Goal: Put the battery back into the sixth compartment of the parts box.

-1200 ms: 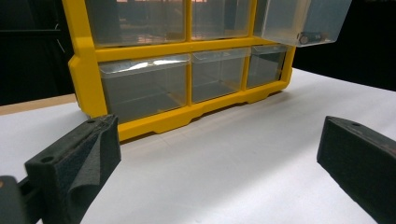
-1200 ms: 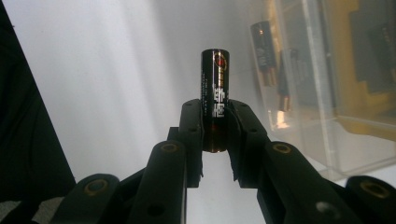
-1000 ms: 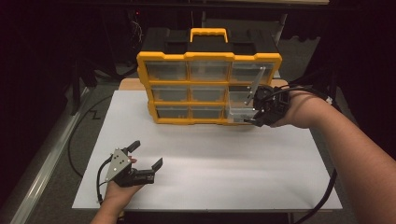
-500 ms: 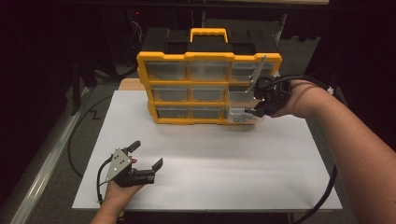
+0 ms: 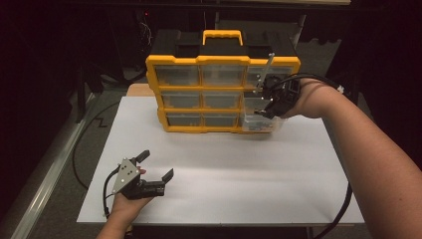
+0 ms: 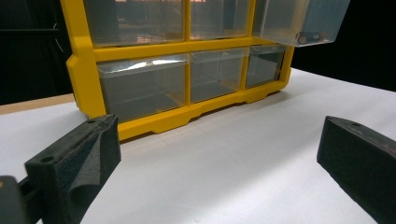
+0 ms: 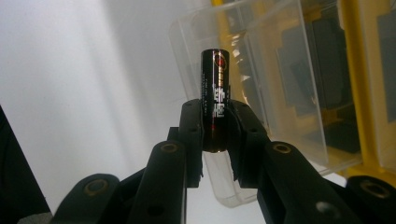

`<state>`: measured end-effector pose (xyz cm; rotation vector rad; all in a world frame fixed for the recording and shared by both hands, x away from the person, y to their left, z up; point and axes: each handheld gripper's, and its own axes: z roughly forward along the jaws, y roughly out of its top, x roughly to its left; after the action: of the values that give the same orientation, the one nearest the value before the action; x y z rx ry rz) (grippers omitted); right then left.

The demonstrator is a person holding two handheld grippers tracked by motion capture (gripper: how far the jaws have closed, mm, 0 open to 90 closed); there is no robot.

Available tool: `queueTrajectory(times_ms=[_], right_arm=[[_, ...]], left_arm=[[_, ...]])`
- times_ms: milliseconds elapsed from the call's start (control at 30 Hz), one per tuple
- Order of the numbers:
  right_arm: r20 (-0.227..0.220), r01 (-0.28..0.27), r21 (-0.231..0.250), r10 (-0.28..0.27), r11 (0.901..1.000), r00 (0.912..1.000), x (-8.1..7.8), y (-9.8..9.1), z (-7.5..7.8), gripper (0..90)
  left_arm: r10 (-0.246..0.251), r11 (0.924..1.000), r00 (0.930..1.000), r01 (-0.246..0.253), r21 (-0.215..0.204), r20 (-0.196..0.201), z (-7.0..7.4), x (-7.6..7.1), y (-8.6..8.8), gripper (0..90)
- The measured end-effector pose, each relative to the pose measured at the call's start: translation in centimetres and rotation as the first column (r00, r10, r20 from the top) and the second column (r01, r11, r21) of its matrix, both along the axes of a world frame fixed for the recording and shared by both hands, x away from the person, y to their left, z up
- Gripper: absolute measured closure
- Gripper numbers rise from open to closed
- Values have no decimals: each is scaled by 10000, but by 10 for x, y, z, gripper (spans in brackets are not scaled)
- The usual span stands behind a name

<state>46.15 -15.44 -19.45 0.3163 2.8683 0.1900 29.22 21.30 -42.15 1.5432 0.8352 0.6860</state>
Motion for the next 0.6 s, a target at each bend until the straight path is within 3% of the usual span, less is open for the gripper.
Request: queueTrajectory(times_ms=[600], right_arm=[[210, 325, -236, -320, 9992, 9993, 21, 10, 0, 790]], left_arm=[[-9, 10000, 10000, 9, -5, -8, 0, 0, 0, 7]])
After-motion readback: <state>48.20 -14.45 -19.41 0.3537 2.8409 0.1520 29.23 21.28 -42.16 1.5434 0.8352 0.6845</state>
